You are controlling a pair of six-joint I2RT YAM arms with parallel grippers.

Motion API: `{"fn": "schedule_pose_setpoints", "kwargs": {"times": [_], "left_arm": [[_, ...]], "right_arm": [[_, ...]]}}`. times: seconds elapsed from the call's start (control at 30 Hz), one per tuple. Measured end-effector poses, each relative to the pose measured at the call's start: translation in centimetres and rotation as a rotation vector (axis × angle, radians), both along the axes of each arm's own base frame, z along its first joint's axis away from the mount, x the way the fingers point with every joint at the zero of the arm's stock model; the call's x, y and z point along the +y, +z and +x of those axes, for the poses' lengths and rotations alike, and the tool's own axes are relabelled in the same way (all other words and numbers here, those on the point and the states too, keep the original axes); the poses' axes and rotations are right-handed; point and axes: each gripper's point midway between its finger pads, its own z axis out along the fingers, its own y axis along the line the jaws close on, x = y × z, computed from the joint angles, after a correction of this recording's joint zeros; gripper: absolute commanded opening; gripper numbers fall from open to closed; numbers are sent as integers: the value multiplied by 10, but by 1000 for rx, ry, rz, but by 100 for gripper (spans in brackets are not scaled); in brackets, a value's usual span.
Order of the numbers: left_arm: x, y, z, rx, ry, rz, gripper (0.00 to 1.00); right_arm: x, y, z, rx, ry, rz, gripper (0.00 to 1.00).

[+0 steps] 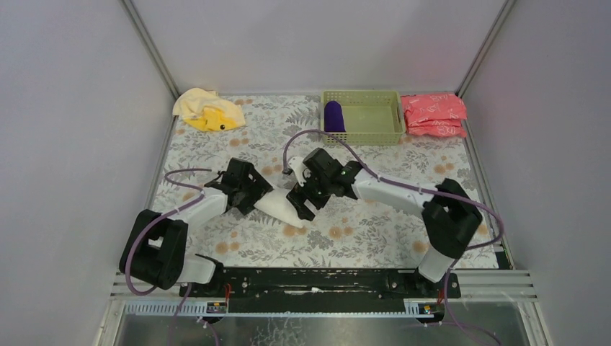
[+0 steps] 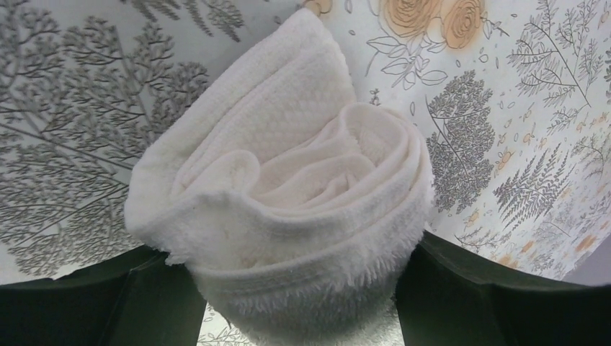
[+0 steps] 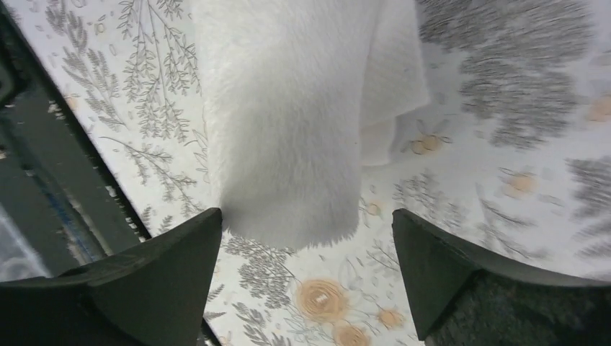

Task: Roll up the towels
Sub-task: Roll the towel at the center of the board, then pick up the towel at the center of the board.

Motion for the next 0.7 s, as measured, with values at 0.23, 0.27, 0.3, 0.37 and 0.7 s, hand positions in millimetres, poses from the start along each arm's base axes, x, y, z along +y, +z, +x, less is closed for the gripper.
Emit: {"fn": "schedule_pose_setpoints", "kwargs": {"times": [0.23,0.27,0.3,0.37,0.7], "left_arm": [[-27,1,12,-32,-78,6,77],[-31,1,14,-41,-91,4,77],[-34,2,15,-46,-99,3,77],[-40,2,16,-52,-121,3,77],[-64,2,24,-55,-197,-2,77]], "right_arm": [[19,53,-2,-413,50,14,99],[23,55,-4,-434,60,16,99],[26,55,-4,-452,69,11,99],[29,48,2,-472,69,-18,99],[28,-15,25,-505,40,-181,99]]}}
